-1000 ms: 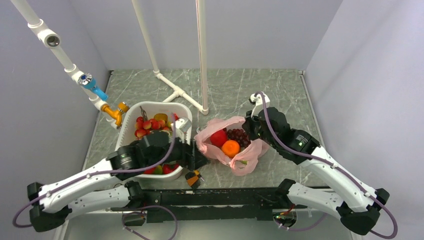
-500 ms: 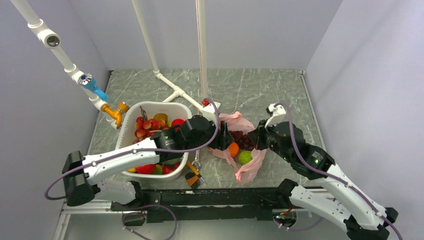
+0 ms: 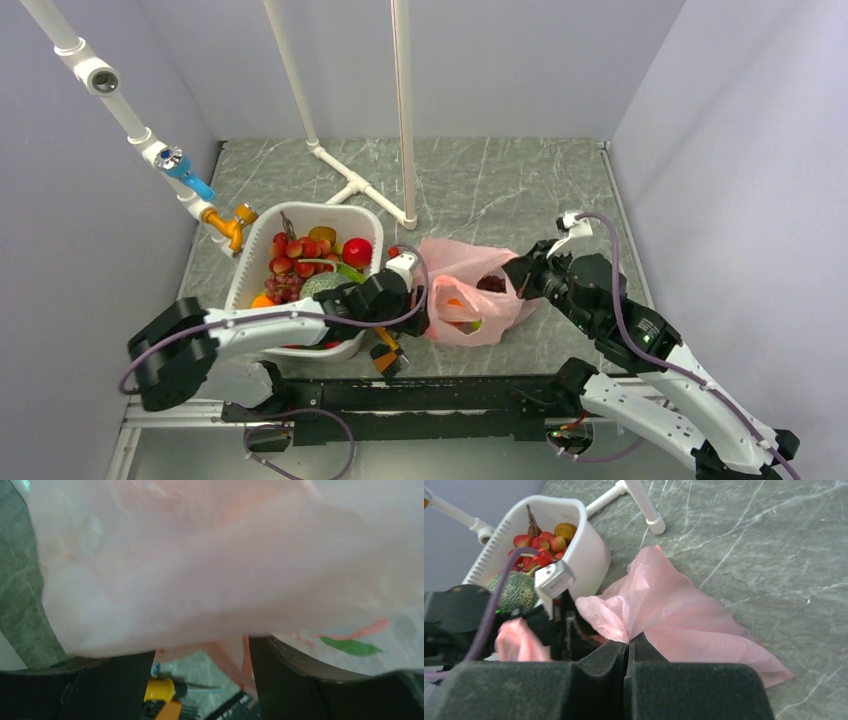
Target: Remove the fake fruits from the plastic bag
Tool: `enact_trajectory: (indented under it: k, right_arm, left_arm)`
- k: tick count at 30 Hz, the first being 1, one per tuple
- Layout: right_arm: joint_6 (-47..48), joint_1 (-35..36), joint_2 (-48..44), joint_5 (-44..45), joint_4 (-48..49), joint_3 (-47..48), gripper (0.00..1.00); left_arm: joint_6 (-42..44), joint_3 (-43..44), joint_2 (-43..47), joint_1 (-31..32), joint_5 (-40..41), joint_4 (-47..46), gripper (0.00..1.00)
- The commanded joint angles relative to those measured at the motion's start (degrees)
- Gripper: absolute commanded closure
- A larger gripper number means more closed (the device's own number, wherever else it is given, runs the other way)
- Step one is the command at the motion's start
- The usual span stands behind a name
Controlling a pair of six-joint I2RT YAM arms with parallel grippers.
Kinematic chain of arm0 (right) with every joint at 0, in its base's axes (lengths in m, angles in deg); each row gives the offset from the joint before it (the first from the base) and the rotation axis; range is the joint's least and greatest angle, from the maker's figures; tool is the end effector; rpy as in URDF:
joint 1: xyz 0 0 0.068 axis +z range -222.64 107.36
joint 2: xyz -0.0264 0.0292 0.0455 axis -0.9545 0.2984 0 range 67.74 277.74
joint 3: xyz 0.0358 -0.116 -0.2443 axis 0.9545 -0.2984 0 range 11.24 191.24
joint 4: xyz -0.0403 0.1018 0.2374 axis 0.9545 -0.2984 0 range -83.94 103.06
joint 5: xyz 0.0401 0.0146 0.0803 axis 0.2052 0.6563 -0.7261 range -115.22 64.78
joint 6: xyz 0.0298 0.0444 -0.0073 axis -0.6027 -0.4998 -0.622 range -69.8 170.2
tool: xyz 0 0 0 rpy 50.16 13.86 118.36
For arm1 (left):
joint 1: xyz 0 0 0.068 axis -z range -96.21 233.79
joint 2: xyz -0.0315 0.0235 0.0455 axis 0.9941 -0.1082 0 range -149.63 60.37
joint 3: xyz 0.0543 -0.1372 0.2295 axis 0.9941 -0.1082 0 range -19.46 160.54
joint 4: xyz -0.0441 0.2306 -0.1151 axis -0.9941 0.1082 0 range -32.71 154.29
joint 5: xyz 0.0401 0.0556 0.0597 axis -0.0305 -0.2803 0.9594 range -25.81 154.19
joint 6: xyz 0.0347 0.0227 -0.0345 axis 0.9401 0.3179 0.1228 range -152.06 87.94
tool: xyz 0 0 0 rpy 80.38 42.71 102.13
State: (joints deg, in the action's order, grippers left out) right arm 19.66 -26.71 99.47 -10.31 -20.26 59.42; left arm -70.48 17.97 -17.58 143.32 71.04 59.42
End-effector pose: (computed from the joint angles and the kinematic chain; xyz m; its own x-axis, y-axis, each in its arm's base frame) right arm 0.0880 0.0778 0.3478 -0.4396 0.2520 -0.8621 -0.3478 0.8372 0.4220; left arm 0.1408 -0.2310 0.1840 -0.7733 0.0978 -0.6265 0.4222 0.8166 -0.3936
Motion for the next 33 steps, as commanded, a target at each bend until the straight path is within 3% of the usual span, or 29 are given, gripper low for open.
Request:
enact_trajectory:
  k: [1,9,12,14,17,20,23,26,33]
  right_arm:
    - [4.2,0.0,3.3,2.6,3.9,5.4,1.00]
    - [5.1,0.0,9.0,-1.8,-2.3,7.8,1.00]
    - [4.6,-0.1,11.7,-5.6,-5.9,9.2,0.92]
    - [4.3,-0.1,13.3,-7.4,-9.2,10.6,0.74]
    - [4.2,0.0,14.3,-10.7,-12.4,11.9,0.30]
    - [2.4,0.0,13.2,-13.1,-14.6,12.4,0.03]
    - [-0.4,0.0,12.2,-14.3,-17.8,12.5,0.01]
    - [-6.7,0.1,12.5,-10.1,-26.1,12.5,0.01]
    - [-19.9,0.1,12.7,-7.9,-40.2,7.4,0.01]
  left_arm:
    - [1.4,0.2,11.0,-0.1,-1.7,3.2,0.25]
    - [1.4,9.8,21.7,-0.1,-13.6,9.4,0.13]
    - [2.1,12.6,22.0,-0.1,-15.7,10.6,0.11]
    - [3.2,13.6,21.1,-0.1,-17.2,10.2,0.11]
    - [4.5,15.3,17.0,-0.1,-19.6,9.6,0.12]
    - [4.8,17.1,12.7,0.7,-22.0,7.2,0.13]
    - [5.3,19.4,8.1,1.2,-22.9,5.1,0.13]
    - [6.2,22.8,3.6,1.4,-22.1,5.8,0.13]
    - [7.9,27.5,-0.1,3.1,-14.2,11.5,0.15]
